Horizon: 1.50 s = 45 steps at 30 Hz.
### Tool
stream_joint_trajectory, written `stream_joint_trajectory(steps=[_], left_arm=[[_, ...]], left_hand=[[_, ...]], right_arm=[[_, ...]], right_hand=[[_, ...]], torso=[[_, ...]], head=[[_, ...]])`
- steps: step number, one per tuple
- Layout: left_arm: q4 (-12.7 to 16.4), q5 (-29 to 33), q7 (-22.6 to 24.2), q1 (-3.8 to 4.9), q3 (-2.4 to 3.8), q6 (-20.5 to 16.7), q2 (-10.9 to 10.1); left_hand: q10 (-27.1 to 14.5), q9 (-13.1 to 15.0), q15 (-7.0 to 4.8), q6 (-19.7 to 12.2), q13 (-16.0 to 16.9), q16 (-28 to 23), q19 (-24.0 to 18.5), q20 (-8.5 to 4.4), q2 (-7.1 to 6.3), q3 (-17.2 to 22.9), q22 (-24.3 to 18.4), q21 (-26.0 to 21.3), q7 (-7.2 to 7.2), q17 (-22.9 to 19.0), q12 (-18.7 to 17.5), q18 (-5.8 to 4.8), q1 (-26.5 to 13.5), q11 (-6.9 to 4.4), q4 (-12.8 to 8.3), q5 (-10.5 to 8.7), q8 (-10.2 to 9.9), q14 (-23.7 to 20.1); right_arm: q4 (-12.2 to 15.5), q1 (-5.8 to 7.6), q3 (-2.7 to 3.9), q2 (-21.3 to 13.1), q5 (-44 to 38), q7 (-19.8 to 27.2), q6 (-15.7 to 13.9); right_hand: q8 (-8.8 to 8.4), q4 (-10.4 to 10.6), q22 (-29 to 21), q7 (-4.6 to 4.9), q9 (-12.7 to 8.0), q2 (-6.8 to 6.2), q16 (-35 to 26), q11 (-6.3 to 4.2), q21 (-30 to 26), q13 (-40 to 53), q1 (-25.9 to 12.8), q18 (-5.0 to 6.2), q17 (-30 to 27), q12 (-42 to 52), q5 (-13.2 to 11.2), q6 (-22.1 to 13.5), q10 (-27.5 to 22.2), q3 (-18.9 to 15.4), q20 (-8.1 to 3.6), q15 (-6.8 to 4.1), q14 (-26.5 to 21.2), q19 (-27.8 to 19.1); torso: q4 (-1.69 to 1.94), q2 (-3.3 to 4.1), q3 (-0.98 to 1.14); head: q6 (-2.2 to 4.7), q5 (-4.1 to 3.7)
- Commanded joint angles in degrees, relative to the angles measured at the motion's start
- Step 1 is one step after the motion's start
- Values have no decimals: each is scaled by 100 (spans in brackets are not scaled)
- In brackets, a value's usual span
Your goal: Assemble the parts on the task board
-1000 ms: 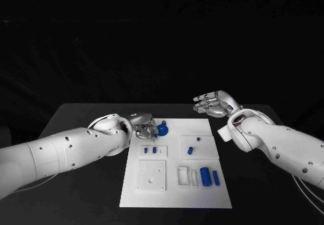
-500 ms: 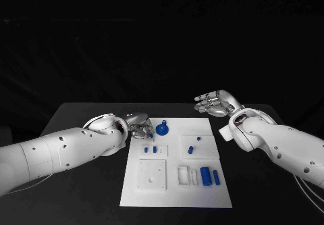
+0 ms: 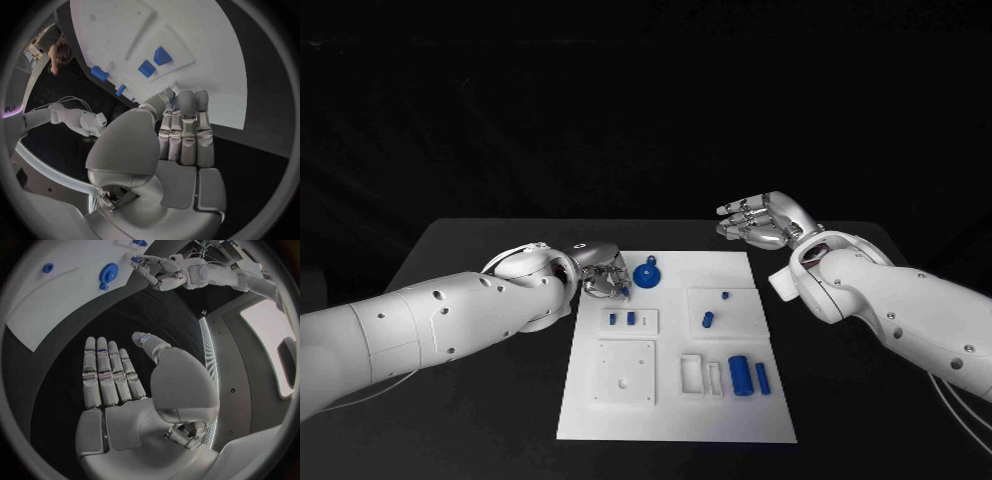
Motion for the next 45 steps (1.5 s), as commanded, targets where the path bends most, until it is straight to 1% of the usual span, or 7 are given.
stream_joint_trajectory(steps=[1,7,14,27,30,36,45], left_arm=[[-18,-23,-23,-10,2,109,30],[-71,-24,-31,-21,-2,124,66],[-98,-24,-37,-29,-9,172,84],[-110,73,-80,-31,-28,334,91],[-110,106,-80,-31,-31,336,89],[-110,134,-73,-32,-32,325,88],[-110,143,-43,-32,-33,325,77]], left_hand=[[-20,9,-2,0,-7,39,-17,1,-34,-6,127,30,2,-6,-6,-54,33,-4,27,0,20,-41],[-20,9,-2,-5,-6,49,-22,2,-36,-2,127,42,4,-7,-5,-50,47,-3,30,0,19,-44],[-18,9,-1,-4,-6,50,-25,3,-36,-1,127,45,4,-8,-5,-50,50,-5,29,3,20,-45],[-11,10,2,3,-6,56,-49,9,-20,1,128,60,4,-14,-5,-44,64,-7,26,7,19,-50],[-11,9,2,3,-6,56,-50,8,-19,1,128,61,5,-14,-5,-44,65,-7,26,7,19,-50],[-13,9,1,-1,-6,59,-55,8,-9,0,128,71,7,-16,-5,-43,65,-5,25,7,19,-52],[-4,10,2,9,-6,53,-72,8,0,-2,130,97,8,-27,-5,-38,89,-8,-3,8,20,-58]], right_arm=[[10,-2,3,-4,-24,68,0],[15,-2,3,-6,-24,66,11],[19,-2,3,-9,-24,65,13],[9,-2,3,-12,-24,46,12],[3,-2,3,-9,-24,41,16],[-11,-2,3,4,-24,41,19],[-37,-2,3,23,-24,41,27]], right_hand=[[-26,-12,-9,-13,-2,14,-1,-21,17,-6,-44,108,-7,-37,32,37,-11,37,12,-6,-38,-20],[-27,-17,-8,-15,-3,16,0,-20,19,-6,-44,108,-7,-36,37,44,-7,47,9,-8,-34,-17],[-28,-23,-8,-15,-3,16,-1,-21,20,-6,-44,108,-7,-37,36,43,-4,53,8,-8,-34,-16],[-27,-30,-8,-15,-3,23,-1,-21,19,-6,-45,108,-7,-37,35,46,-9,66,9,-8,-36,-18],[-27,-31,-8,-16,-3,24,-1,-21,19,-6,-45,108,-7,-37,34,47,-10,68,9,-7,-36,-18],[-27,-31,-8,-16,-3,24,-1,-21,19,-6,-45,108,-7,-37,34,47,-10,68,9,-7,-36,-18],[-27,-31,-8,-16,-3,24,-1,-21,19,-6,-45,108,-7,-37,34,47,-10,68,9,-7,-36,-18]], torso=[[-7,-2,4],[3,-1,1],[-1,-4,2],[8,-6,-6],[4,-6,-8],[0,-2,-1],[3,-5,-2]], head=[[-7,5],[7,3],[0,1],[-46,-35],[-49,-35],[-45,-28],[-55,-28]])
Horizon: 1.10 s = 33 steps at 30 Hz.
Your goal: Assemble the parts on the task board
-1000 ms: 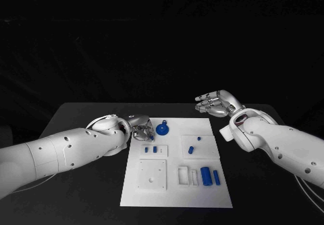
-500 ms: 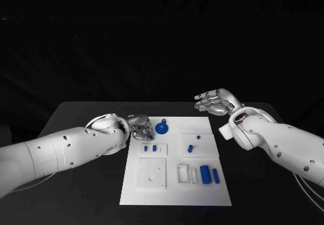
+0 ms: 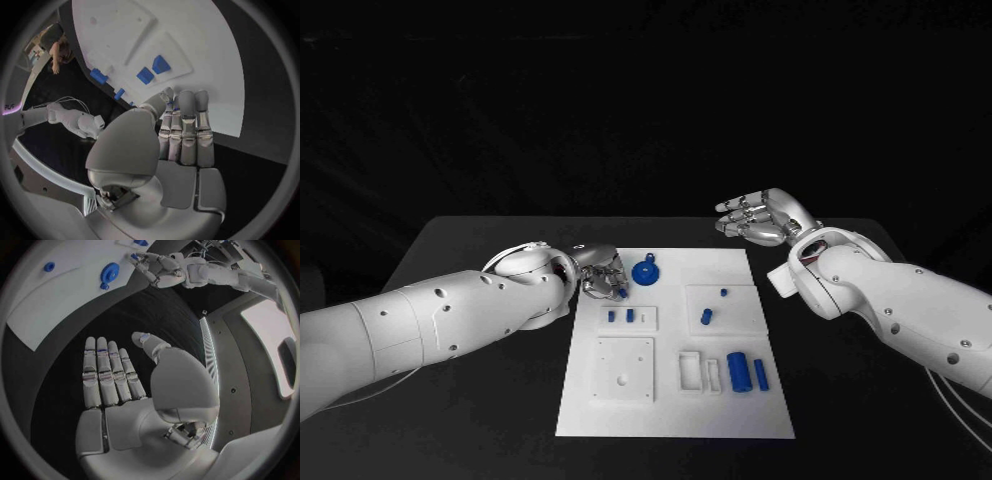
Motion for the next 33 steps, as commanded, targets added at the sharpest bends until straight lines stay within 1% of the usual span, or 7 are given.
stream_joint_trajectory(steps=[1,22,27,33], left_arm=[[11,47,33,-8,-6,92,7],[11,223,110,-8,-6,-32,33],[17,247,97,-8,-6,23,39],[19,216,19,-7,-6,171,46]], left_hand=[[-4,9,2,20,-7,14,-44,-6,21,-2,130,39,0,-6,-5,-39,64,-8,-3,8,30,-58],[-3,8,-2,16,-7,19,-62,-6,40,-19,127,86,2,-15,-5,-34,58,-6,-19,2,29,-53],[-2,8,-3,14,-7,19,-70,-9,36,-18,128,92,4,-17,-5,-37,65,-6,-29,1,30,-60],[-4,8,1,7,-7,25,-88,-7,31,-23,129,98,6,-14,-4,-43,67,-3,-36,-12,29,-82]], right_arm=[[0,-2,3,11,-24,46,27],[-46,-3,3,33,-24,48,36],[-48,-3,3,36,-24,39,53],[-47,-3,3,36,-24,36,62]], right_hand=[[-27,8,-8,2,-3,25,-1,-21,19,-6,-45,109,-7,-37,35,29,-10,29,9,-7,-36,-18],[-28,-2,-9,5,-3,27,-1,-18,19,-6,-55,109,-7,-37,38,19,-11,46,9,-7,-40,-21],[-28,-2,-9,5,-3,27,-1,-18,19,-6,-55,109,-7,-37,38,19,-11,46,9,-7,-40,-21],[-28,-2,-9,5,-3,27,-1,-18,19,-6,-55,109,-7,-37,38,19,-11,46,9,-7,-40,-21]], torso=[[2,-1,1],[-2,4,2],[-2,0,3],[1,-1,5]], head=[[-2,-3],[4,-5],[-3,-9],[-9,-14]])
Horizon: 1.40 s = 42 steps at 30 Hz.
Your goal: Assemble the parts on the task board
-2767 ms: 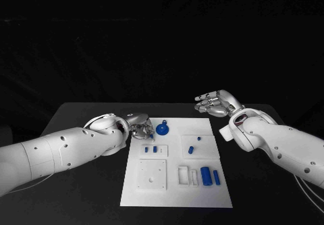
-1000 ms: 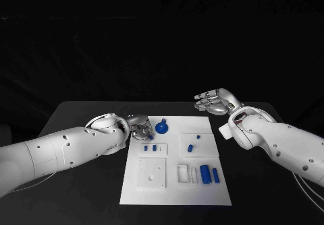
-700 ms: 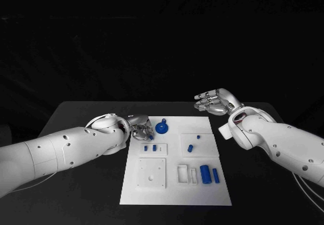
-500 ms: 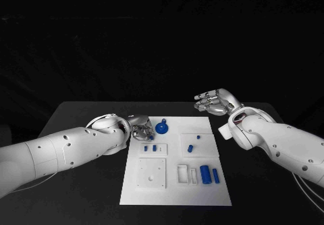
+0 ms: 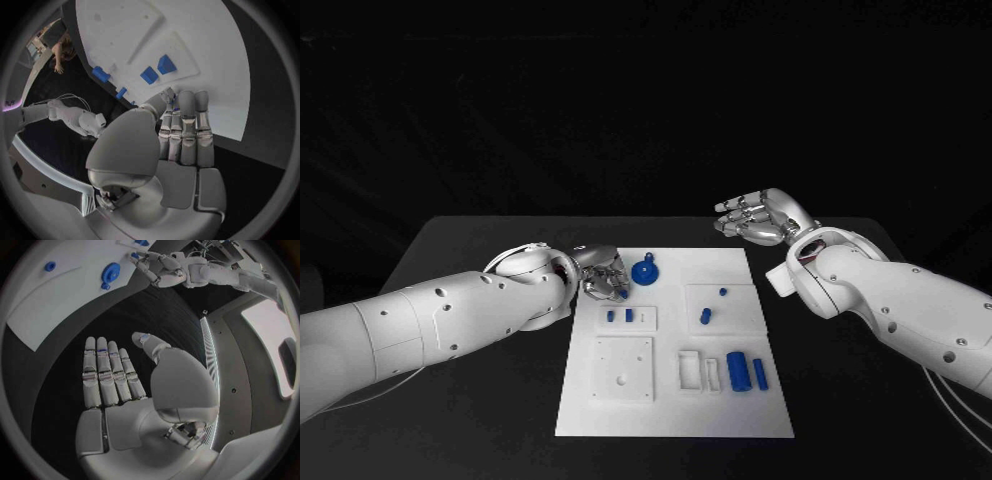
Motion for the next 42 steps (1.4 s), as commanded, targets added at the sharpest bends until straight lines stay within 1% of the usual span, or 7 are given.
stream_joint_trajectory(steps=[1,13,20,23,29,36,42], left_arm=[[13,34,-30,0,2,175,18],[8,-4,-189,0,0,359,36],[3,-37,-210,0,0,425,46],[1,-41,-215,0,-1,440,49],[-6,-44,-217,0,-1,419,44],[1,-34,-179,0,0,266,27],[-2,-30,-188,0,1,208,22]], left_hand=[[-4,8,3,8,-6,29,-39,7,9,-8,129,34,9,-2,-4,-42,47,-2,-23,-19,32,-48],[-107,4,39,-111,-6,74,-73,41,-56,7,125,36,36,6,-4,-25,44,41,-20,-88,31,-111],[-87,3,43,-124,-3,138,-97,46,-87,-35,119,5,34,24,-3,-41,44,36,-9,-138,27,-169],[-108,3,50,-151,-3,216,-91,55,-106,-54,109,-21,18,50,-3,-46,29,37,10,-291,28,-164],[-102,3,52,-217,-2,293,-71,57,-131,-64,105,-78,8,60,-2,-49,40,34,30,-320,30,-215],[106,-4,4,-685,5,413,-8,20,-216,-73,101,-166,-67,59,-4,-84,53,-51,43,-322,32,-196],[152,-8,-10,-793,8,461,34,-4,-250,-71,110,-224,-53,52,2,-111,76,-60,48,-293,25,-193]], right_arm=[[6,-2,3,5,-24,36,57],[4,-2,3,6,-24,39,54],[0,-2,3,8,-24,35,64],[0,-2,3,9,-24,33,69],[-1,-2,3,9,-24,36,60],[-7,-3,3,12,-24,37,63],[-13,-3,3,14,-24,36,65]], right_hand=[[-28,-2,-9,6,-4,4,-1,-19,19,-6,-32,108,-8,-37,38,20,-11,46,9,-7,-40,-21],[-28,-10,-9,6,-4,9,-1,-17,16,-6,-40,108,-8,-37,37,12,-18,36,13,-4,-47,-27],[-27,-18,-8,5,-3,9,-1,-18,17,-6,-39,111,-8,-37,169,22,-18,69,11,-5,-46,-26],[-29,-20,-9,8,-4,2,-2,-15,16,-6,-48,110,-8,-37,182,7,-21,80,12,-4,-51,-29],[-28,-27,-8,9,-4,-2,-1,-15,17,-6,-49,110,-8,-37,194,8,-21,87,12,-3,-50,-29],[-29,-34,-9,9,-4,-6,-2,-12,16,-6,-53,110,-8,-38,240,-1,-27,96,13,-1,-56,-32],[-29,-40,-9,11,-4,-7,-2,-11,13,-6,-54,110,-8,-37,263,-4,-31,103,16,0,-61,-38]], torso=[[0,-3,1],[-3,3,2],[4,-1,1],[1,-2,-2],[2,-1,-3],[-2,2,-11],[1,-1,-6]], head=[[-6,-2],[-6,-17],[-2,-35],[-6,-31],[2,-28],[-2,-32],[-4,-34]])
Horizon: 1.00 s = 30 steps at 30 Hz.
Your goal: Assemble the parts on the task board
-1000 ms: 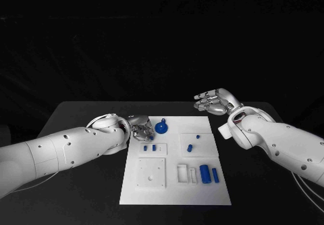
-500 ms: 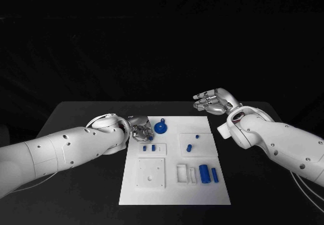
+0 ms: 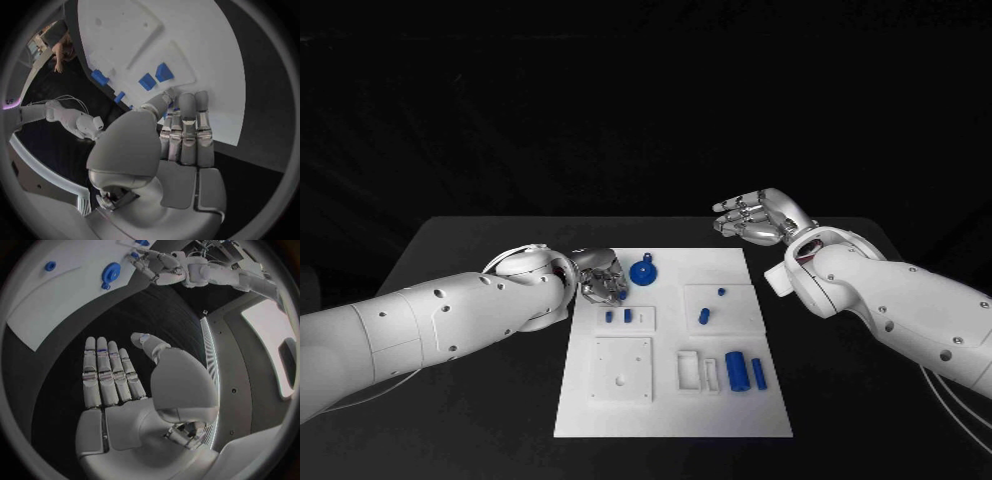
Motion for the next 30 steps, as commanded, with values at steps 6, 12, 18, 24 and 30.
stream_joint_trajectory(steps=[6,12,18,24,30], left_arm=[[-3,-10,-12,1,7,-90,-1],[-26,70,-5,3,15,-199,-26],[-62,199,12,7,25,-283,-86],[-67,559,140,31,48,-522,-204],[42,1284,477,71,142,-1004,-439]], left_hand=[[28,-8,-46,-130,8,58,57,-18,-103,-22,115,-47,-1,-3,2,-112,26,-2,-9,24,13,6],[-225,-9,7,-266,4,31,34,17,-149,3,111,-89,29,-28,1,-90,18,89,8,39,12,-41],[-379,-7,54,-235,5,-22,-7,75,-192,67,120,-144,48,-83,2,-34,43,149,17,48,16,-118],[-448,-7,78,-134,4,-209,-110,97,-203,113,114,-199,119,-182,2,-29,62,184,-2,101,18,-253],[-483,-5,125,-101,7,-721,-32,172,-315,-159,-239,-638,160,-405,2,-68,-221,197,296,-26,17,-154]], right_arm=[[-10,-5,3,6,-29,10,100],[-31,-7,3,9,-98,-92,267],[-30,-26,3,1,-385,-176,609],[-35,-47,2,-33,-919,-151,1185],[-49,-57,0,-69,-1619,-127,1709]], right_hand=[[-29,-11,-10,12,-4,-9,-4,-4,9,-6,-56,110,-9,-38,47,-7,-45,35,20,6,-76,-48],[-31,-42,-13,19,-6,10,-2,34,-20,-6,-37,116,-11,-37,42,-13,-163,-48,69,57,-187,-143],[-7,-162,8,-45,15,69,13,-13,67,-5,19,155,-3,-37,-134,544,-43,28,3,-18,18,6],[-3,-301,78,-139,23,174,48,-166,344,-3,67,141,47,-44,-509,848,336,-123,-246,-258,643,449],[3,-453,475,-233,27,291,507,-356,1161,4,191,212,425,-48,-732,1081,688,-647,-719,-716,1932,1493]], torso=[[2,-2,-2],[-1,-3,0],[1,-10,1],[7,-13,10],[-12,-14,18]], head=[[-9,-14],[11,-18],[36,-27],[65,-70],[115,-189]])
